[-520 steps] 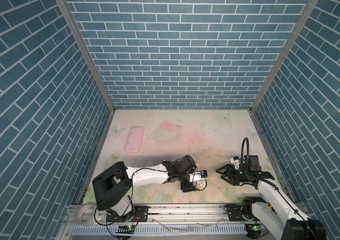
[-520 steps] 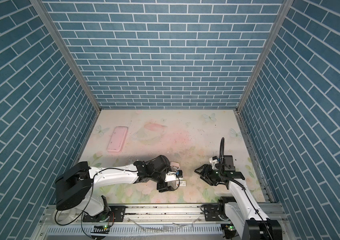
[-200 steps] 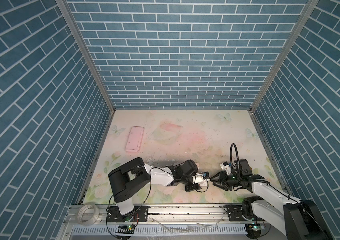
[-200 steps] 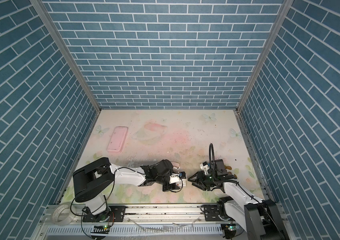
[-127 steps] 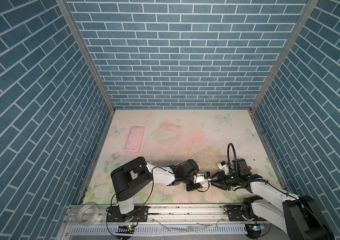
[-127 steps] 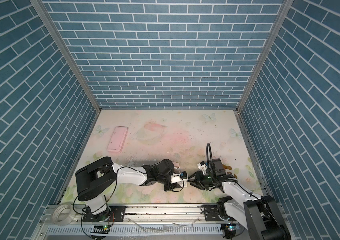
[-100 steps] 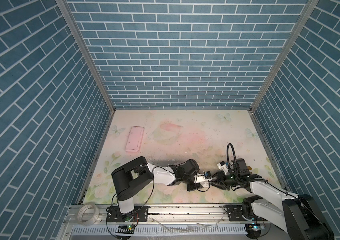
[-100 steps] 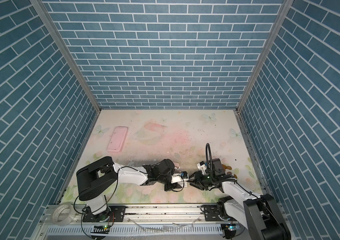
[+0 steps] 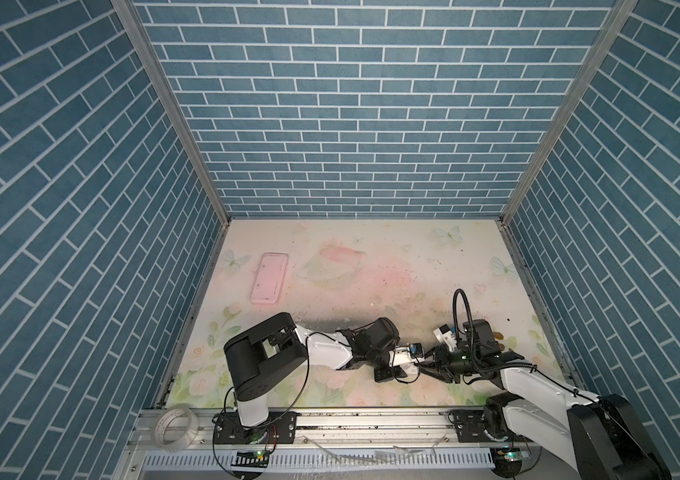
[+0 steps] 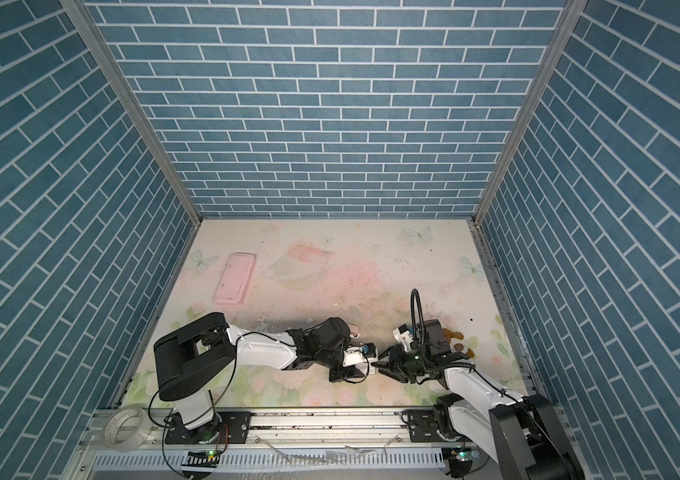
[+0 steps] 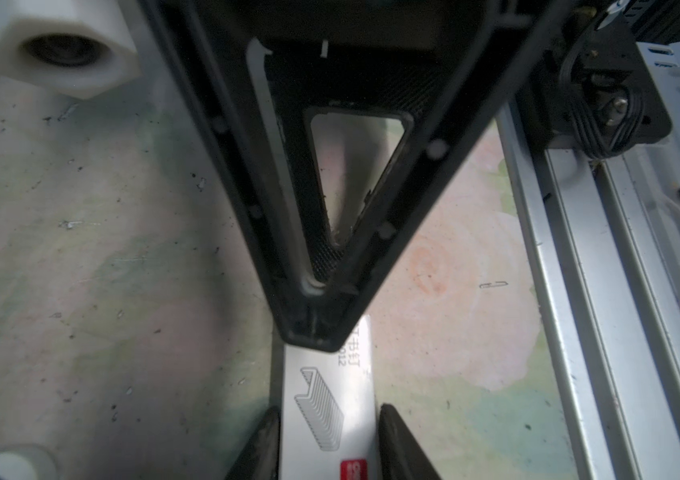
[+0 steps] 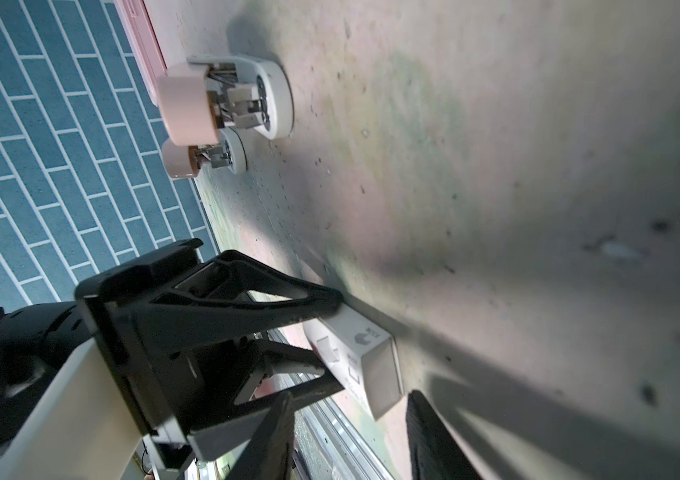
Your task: Load the staples into the stapler
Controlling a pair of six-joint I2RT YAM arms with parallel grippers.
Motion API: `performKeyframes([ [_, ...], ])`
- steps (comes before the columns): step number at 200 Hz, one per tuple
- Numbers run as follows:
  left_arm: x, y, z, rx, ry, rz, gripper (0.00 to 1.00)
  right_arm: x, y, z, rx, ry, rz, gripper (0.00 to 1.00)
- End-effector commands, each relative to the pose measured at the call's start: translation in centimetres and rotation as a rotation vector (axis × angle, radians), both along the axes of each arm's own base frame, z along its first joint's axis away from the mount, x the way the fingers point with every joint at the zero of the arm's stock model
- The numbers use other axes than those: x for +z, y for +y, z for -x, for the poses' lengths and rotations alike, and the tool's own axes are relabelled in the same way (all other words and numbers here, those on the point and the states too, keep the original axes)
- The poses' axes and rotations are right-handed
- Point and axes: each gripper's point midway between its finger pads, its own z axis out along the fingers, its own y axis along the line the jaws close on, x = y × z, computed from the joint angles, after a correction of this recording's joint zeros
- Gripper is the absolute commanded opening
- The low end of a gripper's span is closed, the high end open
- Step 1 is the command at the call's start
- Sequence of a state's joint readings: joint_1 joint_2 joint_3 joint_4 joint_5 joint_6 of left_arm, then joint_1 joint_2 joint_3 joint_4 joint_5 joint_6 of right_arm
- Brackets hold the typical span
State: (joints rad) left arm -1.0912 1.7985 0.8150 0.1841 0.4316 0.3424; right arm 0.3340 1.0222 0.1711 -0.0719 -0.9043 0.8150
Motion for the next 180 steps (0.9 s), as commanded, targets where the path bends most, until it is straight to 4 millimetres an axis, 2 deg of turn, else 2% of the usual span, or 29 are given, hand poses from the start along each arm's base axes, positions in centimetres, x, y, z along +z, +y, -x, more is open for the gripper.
performKeyframes([
  [1,-3.61,2.8,1.51,-0.006,0.072,-0.161,0.4,0.1,0.11,0.71,0.008,0.024,-0.016,0.45],
  [61,-3.65,3.26,1.72,-0.01,0.078,-0.183,0.44,0.43,0.35,0.66,0.023,0.018,-0.032,0.44],
  [124,-4.04,3.34,1.75,-0.014,0.078,-0.196,0.36,0.3,0.57,0.55,0.045,0.024,-0.032,0.44],
  [180,-4.12,3.4,1.88,-0.02,0.082,-0.198,0.38,0.55,0.96,0.02,0.055,0.018,-0.041,0.44],
])
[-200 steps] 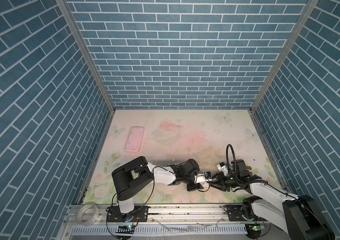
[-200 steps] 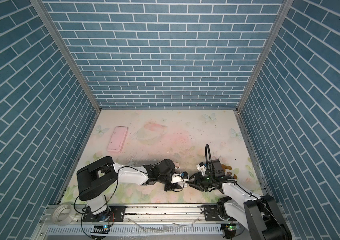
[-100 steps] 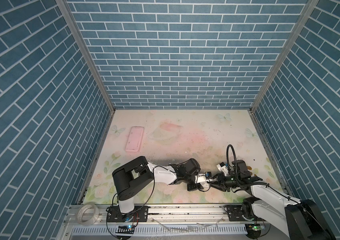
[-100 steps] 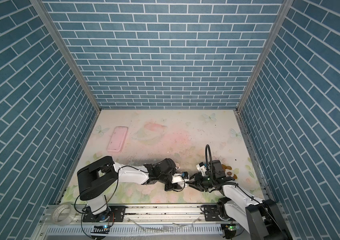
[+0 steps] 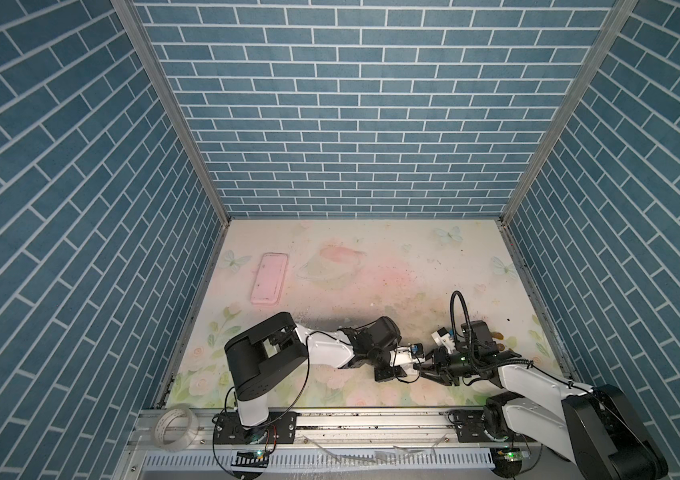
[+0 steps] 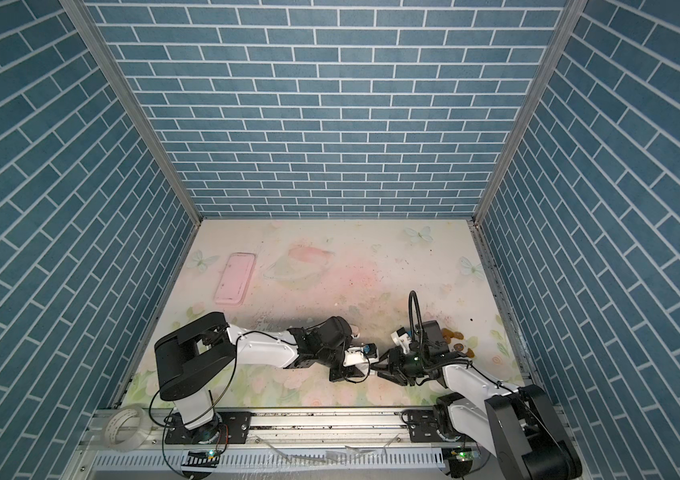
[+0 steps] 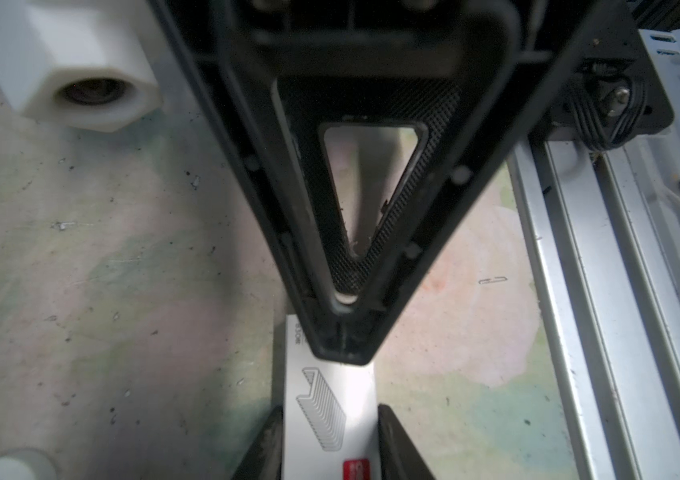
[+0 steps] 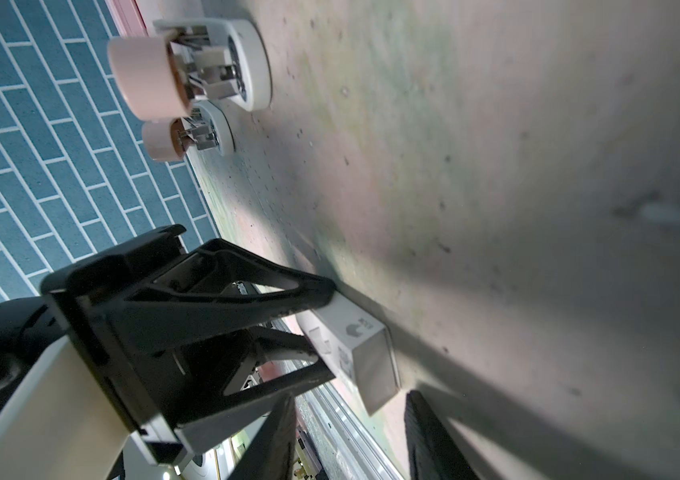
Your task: Load the staples into the stapler
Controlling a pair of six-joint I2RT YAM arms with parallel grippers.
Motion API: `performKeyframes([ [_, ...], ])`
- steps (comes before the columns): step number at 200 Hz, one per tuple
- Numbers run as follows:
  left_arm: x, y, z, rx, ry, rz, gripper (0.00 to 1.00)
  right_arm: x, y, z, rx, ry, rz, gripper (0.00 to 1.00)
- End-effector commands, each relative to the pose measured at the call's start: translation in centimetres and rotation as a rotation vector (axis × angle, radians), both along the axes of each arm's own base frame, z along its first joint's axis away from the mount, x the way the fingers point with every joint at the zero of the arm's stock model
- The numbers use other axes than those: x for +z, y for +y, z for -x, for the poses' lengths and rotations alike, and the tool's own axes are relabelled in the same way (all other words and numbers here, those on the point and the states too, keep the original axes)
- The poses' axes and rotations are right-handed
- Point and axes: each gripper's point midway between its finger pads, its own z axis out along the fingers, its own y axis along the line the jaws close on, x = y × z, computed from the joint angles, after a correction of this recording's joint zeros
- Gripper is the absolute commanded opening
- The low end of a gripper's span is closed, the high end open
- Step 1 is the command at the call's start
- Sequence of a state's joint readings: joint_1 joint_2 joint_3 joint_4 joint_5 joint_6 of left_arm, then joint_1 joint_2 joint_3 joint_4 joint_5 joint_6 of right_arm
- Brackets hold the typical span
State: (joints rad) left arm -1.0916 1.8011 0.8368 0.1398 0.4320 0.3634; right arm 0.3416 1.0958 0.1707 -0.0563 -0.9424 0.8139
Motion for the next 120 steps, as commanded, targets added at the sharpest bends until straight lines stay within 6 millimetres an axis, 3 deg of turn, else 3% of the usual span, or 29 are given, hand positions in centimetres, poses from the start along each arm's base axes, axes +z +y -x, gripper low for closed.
performKeyframes([
  [1,-4.14,3.35,1.85,-0.004,0.083,-0.179,0.38,1.15,0.69,-0.82,0.027,-0.047,-0.03,0.44],
  [120,-4.17,3.35,2.21,-0.019,0.083,-0.183,0.37,1.51,1.1,-1.14,0.039,-0.06,-0.041,0.43],
])
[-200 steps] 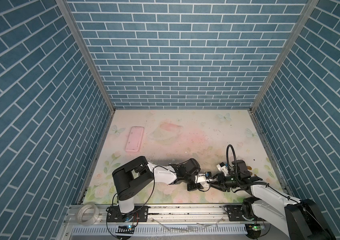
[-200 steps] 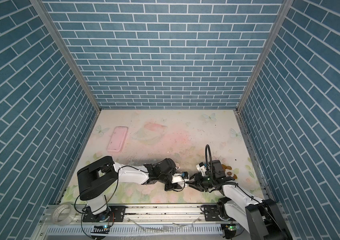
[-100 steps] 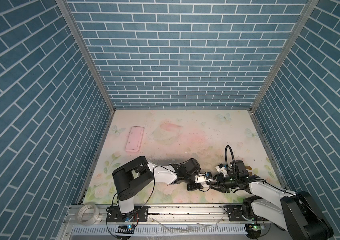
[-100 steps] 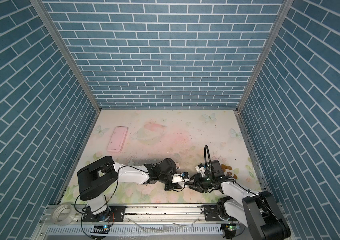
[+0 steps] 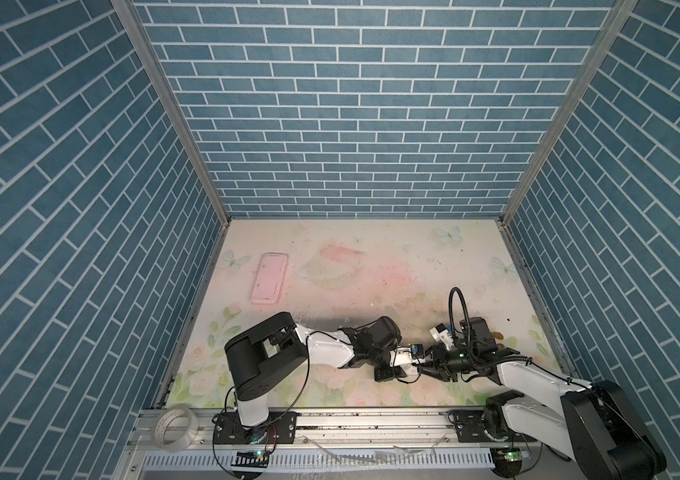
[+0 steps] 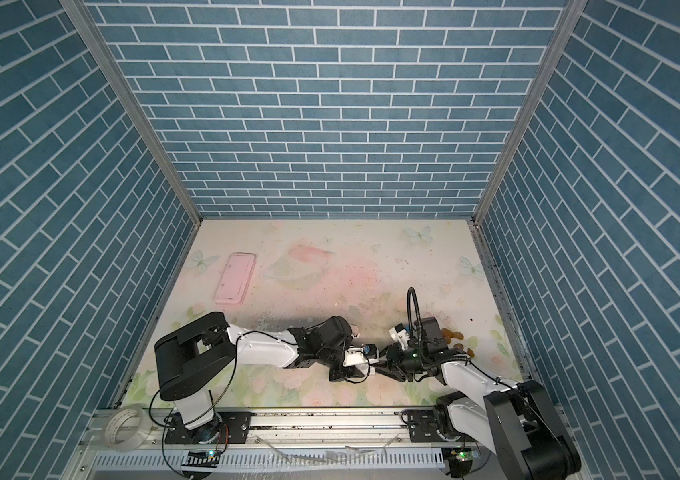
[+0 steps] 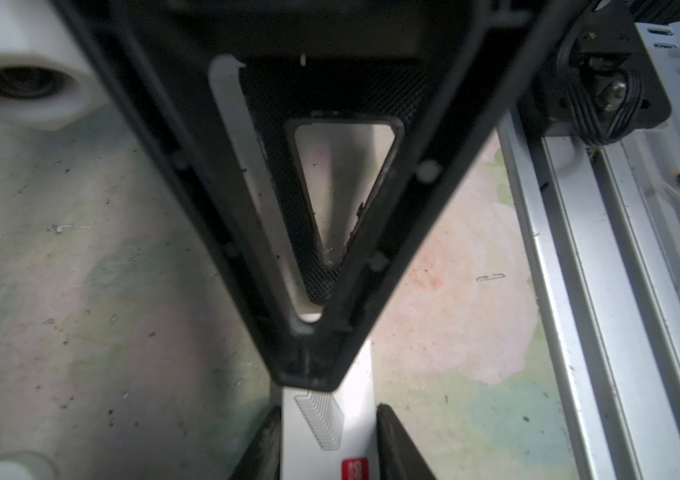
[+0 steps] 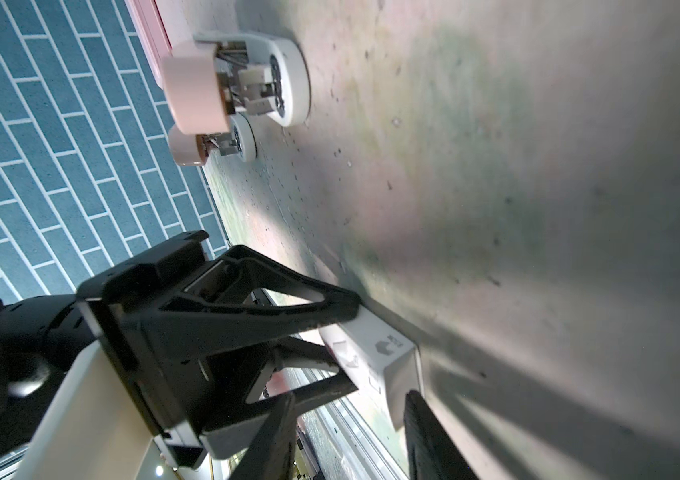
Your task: Load the staples into the stapler
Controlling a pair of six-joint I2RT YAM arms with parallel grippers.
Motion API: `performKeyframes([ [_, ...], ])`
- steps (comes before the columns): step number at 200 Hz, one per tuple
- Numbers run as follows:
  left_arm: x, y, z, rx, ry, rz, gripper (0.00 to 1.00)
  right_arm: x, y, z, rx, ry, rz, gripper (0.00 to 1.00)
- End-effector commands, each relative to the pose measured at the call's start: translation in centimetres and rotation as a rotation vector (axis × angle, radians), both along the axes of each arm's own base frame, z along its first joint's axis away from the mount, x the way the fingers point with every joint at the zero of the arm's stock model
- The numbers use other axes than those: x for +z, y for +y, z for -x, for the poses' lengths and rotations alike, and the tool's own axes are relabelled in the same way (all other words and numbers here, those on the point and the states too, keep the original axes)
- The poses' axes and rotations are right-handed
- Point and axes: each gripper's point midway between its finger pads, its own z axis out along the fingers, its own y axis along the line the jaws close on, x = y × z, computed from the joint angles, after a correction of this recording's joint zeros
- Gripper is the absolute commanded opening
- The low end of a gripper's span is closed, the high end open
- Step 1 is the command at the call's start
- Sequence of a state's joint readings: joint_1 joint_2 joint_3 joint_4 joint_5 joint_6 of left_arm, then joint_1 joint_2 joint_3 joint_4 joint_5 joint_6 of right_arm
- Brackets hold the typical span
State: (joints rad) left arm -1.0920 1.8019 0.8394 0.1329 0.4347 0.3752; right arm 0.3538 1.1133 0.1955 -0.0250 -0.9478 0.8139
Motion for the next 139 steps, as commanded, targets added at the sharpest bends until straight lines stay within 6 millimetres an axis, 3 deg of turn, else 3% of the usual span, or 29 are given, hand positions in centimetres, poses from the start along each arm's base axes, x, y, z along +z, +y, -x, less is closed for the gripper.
performKeyframes([
  [1,-4.11,3.31,2.12,-0.008,0.086,-0.18,0.37,0.78,0.54,-0.39,0.024,-0.025,-0.023,0.43],
  [139,-4.03,3.23,2.39,-0.022,0.096,-0.175,0.36,0.4,1.36,-0.42,0.057,-0.027,-0.032,0.43],
])
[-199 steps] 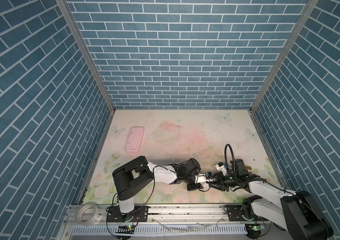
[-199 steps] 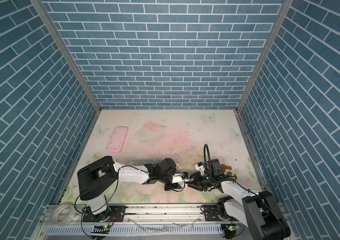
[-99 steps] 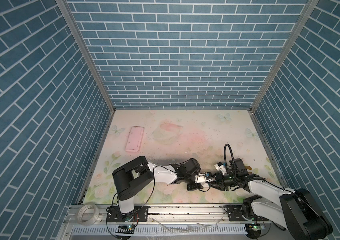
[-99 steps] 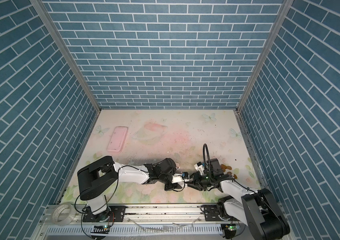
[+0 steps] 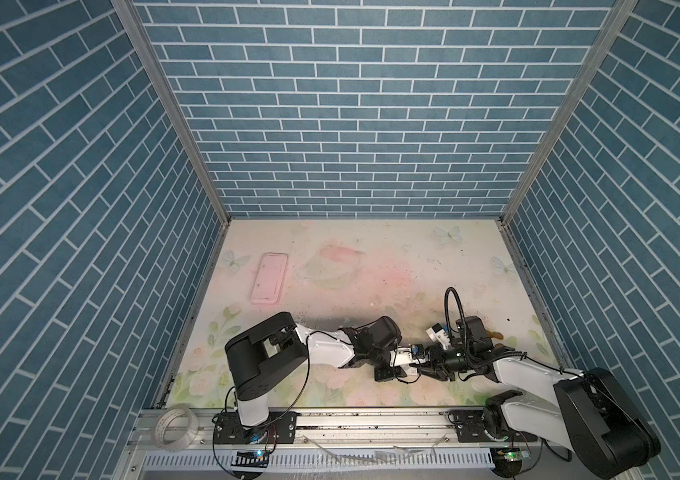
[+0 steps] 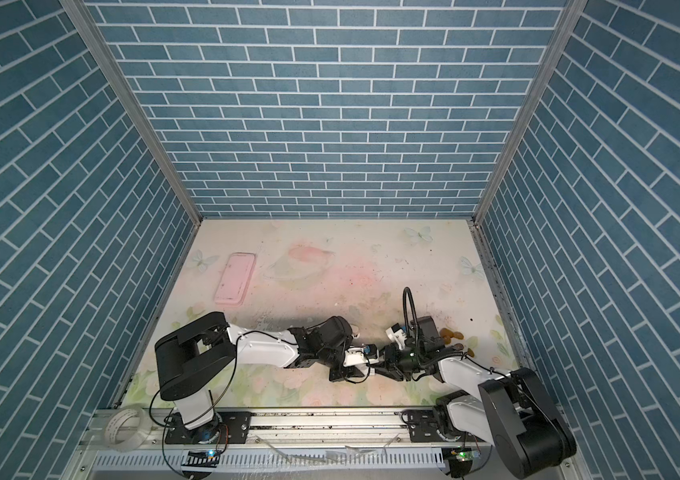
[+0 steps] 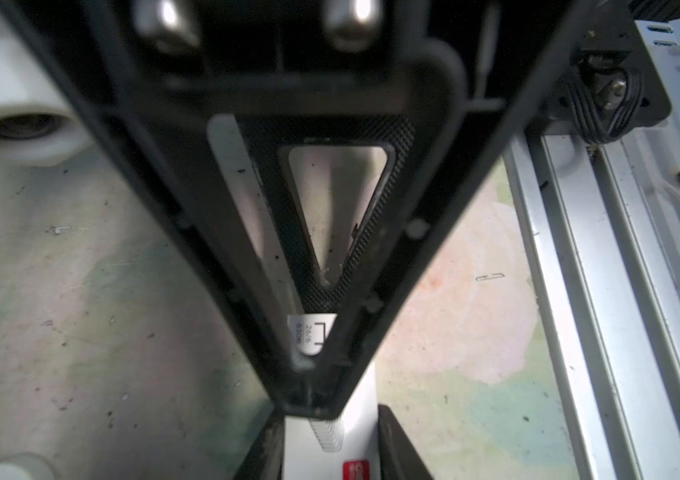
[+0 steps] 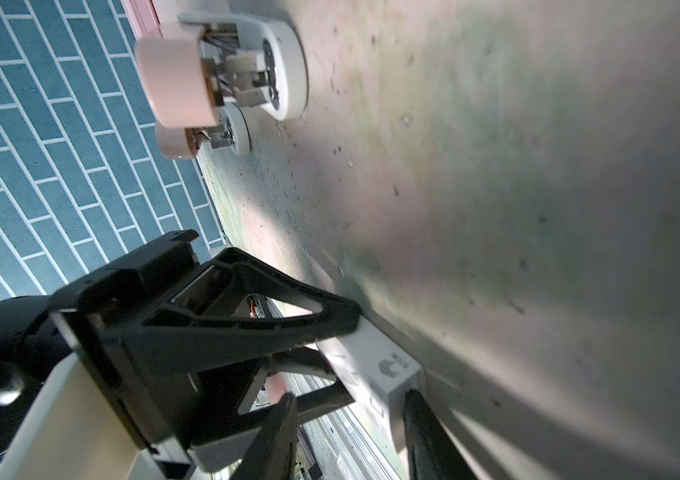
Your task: Load the staples into the stapler
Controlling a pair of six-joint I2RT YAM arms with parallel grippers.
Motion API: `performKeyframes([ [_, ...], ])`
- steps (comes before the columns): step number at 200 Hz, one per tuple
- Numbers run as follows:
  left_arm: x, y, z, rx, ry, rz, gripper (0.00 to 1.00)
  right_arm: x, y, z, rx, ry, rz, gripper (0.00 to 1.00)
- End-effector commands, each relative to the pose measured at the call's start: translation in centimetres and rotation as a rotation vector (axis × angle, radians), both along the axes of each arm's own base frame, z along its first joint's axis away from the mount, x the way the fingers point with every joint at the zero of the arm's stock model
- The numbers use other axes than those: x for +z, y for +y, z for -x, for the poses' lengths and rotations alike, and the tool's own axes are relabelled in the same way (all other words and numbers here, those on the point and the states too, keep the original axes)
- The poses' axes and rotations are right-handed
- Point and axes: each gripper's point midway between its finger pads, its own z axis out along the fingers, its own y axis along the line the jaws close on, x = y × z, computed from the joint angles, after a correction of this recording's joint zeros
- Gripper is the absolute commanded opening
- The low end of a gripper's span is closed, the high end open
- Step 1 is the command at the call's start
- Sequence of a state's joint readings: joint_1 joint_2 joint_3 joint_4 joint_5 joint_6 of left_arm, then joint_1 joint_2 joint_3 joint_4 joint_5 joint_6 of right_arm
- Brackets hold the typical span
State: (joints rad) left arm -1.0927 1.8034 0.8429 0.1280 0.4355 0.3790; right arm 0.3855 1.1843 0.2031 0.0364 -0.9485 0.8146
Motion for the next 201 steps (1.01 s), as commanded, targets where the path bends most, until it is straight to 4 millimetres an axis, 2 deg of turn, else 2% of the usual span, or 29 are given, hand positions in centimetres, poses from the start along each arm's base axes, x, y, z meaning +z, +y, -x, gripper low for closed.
performKeyframes([
  [1,-4.01,3.25,2.38,-0.019,0.096,-0.173,0.36,0.85,0.72,-0.45,0.025,-0.028,-0.033,0.43],
  [201,-4.24,2.97,2.5,-0.028,0.108,-0.173,0.36,0.27,1.47,-0.27,0.045,-0.029,-0.031,0.44],
])
